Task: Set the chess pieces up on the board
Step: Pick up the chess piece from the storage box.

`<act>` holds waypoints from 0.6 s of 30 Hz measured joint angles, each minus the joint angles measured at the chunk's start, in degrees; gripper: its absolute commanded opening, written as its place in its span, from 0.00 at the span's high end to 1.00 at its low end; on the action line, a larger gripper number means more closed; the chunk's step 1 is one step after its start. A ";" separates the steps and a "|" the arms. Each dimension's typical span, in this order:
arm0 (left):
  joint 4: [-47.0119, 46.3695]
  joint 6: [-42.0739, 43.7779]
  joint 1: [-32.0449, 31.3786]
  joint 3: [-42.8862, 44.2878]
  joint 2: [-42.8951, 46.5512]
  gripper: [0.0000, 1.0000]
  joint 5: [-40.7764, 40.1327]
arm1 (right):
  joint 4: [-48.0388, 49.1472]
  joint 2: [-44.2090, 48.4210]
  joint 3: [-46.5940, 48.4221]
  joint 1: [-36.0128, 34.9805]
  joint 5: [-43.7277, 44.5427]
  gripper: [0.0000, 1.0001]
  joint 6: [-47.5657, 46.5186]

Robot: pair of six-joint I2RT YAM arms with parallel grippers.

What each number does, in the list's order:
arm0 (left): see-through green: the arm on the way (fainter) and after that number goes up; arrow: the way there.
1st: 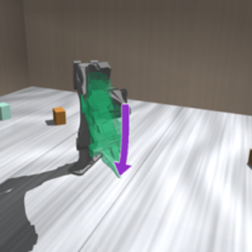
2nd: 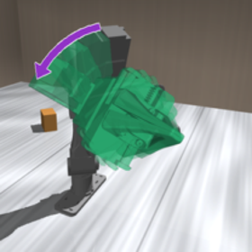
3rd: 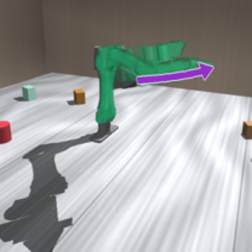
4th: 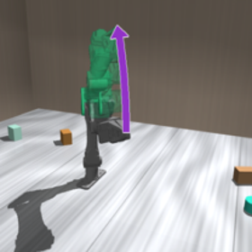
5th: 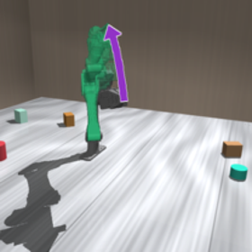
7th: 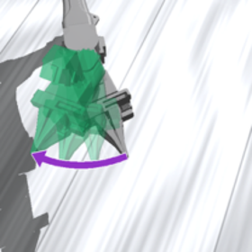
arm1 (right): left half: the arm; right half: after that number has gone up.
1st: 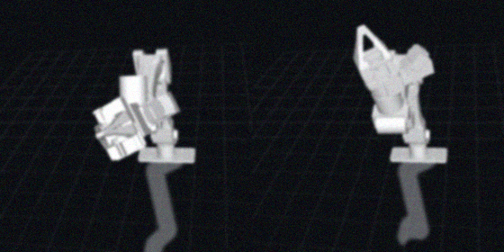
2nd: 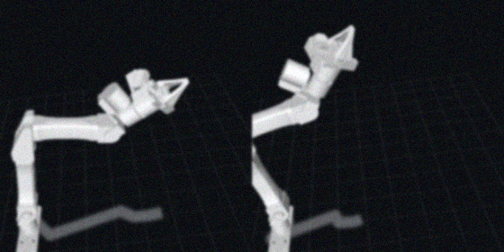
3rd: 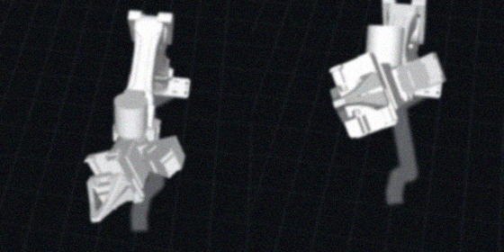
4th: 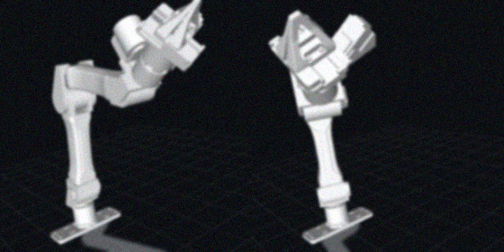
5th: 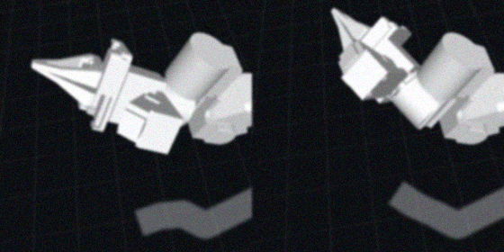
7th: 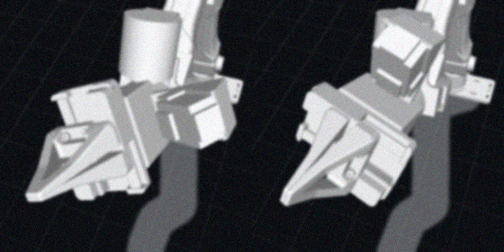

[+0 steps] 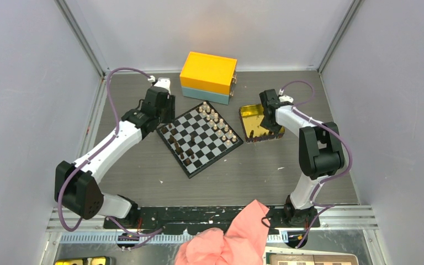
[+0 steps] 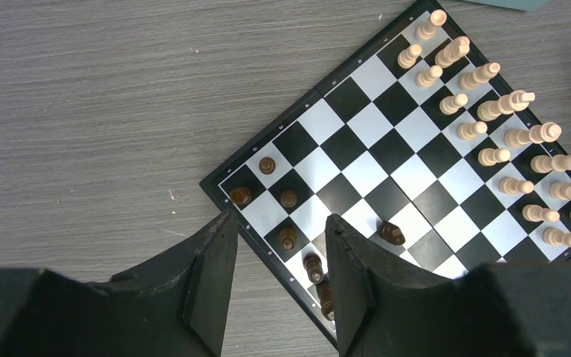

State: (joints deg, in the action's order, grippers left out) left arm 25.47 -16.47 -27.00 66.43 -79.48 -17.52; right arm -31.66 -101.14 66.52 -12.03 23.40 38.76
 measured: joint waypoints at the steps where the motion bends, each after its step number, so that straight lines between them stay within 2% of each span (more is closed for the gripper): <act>1: 0.02 0.11 0.00 -0.07 0.00 0.52 -0.02 | 0.00 -0.17 0.13 0.07 0.00 0.57 -0.02; 5: 0.02 0.24 0.00 -0.26 0.00 0.52 -0.02 | 0.39 -0.52 0.48 0.26 -0.02 0.57 0.00; 10: 0.00 0.37 0.00 -0.31 0.00 0.52 -0.02 | 0.42 -0.52 0.52 0.76 0.00 0.65 0.00; 18: 0.00 0.37 0.00 -1.03 0.00 0.52 -0.02 | 0.52 -0.52 0.57 1.64 -0.22 0.91 0.04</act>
State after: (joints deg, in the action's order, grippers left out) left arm 25.47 -16.10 -27.00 65.41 -79.48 -17.54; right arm -31.14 -101.67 67.09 -10.39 23.18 38.81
